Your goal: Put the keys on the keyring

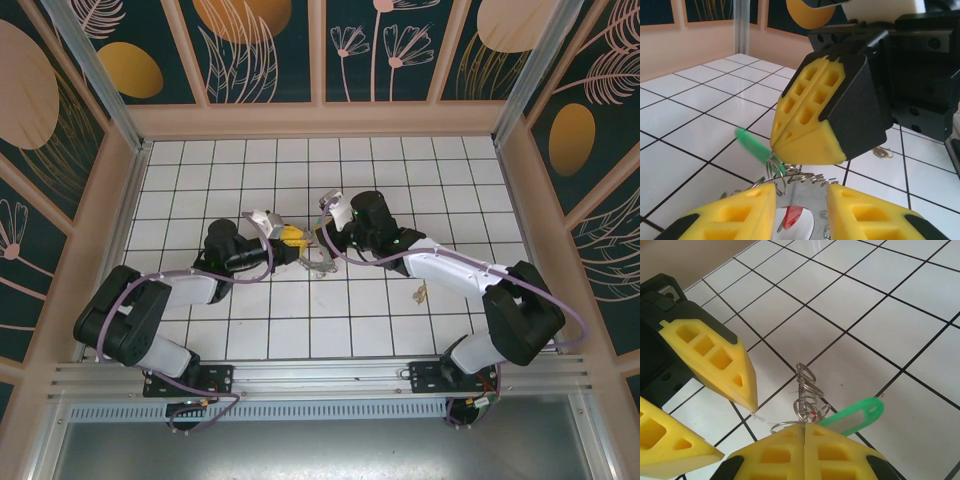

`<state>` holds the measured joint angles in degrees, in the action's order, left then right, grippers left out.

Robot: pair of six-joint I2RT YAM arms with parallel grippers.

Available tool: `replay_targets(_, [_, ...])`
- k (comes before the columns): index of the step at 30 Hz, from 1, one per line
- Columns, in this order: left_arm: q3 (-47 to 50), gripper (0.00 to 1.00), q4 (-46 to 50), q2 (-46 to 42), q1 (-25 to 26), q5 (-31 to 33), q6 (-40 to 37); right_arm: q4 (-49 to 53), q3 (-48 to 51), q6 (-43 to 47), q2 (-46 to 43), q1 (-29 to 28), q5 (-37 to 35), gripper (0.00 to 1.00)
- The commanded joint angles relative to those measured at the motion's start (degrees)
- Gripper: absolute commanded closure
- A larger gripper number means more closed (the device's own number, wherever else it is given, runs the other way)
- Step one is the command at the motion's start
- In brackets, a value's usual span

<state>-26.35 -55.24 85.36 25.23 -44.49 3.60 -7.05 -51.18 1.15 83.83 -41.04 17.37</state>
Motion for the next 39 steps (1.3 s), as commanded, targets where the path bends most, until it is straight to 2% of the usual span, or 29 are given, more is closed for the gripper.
replay_targets(1, [-0.7,0.67,5.8,-2.2,0.7,2.7,-4.7,0.4,-1.7,0.6,-2.0,-0.5,-0.4,1.0])
replay_targets(14, [-4.5,0.65,14.1,-2.9,2.4,5.7,-8.5,0.4,-1.6,0.6,-2.0,-0.6,-0.6,1.0])
replay_targets(21, [-5.6,0.66,13.8,-1.4,3.5,6.4,-7.9,0.7,-1.6,0.8,-2.1,-0.5,-0.7,1.0])
replay_targets(31, [-4.5,0.66,11.3,-0.7,5.8,13.6,-5.7,0.5,-1.6,0.6,-1.9,-0.5,-0.8,1.0])
replay_targets(39, [-4.9,0.66,11.4,0.1,6.7,12.4,-6.0,0.4,-1.8,0.8,-1.8,-0.5,-0.7,1.0])
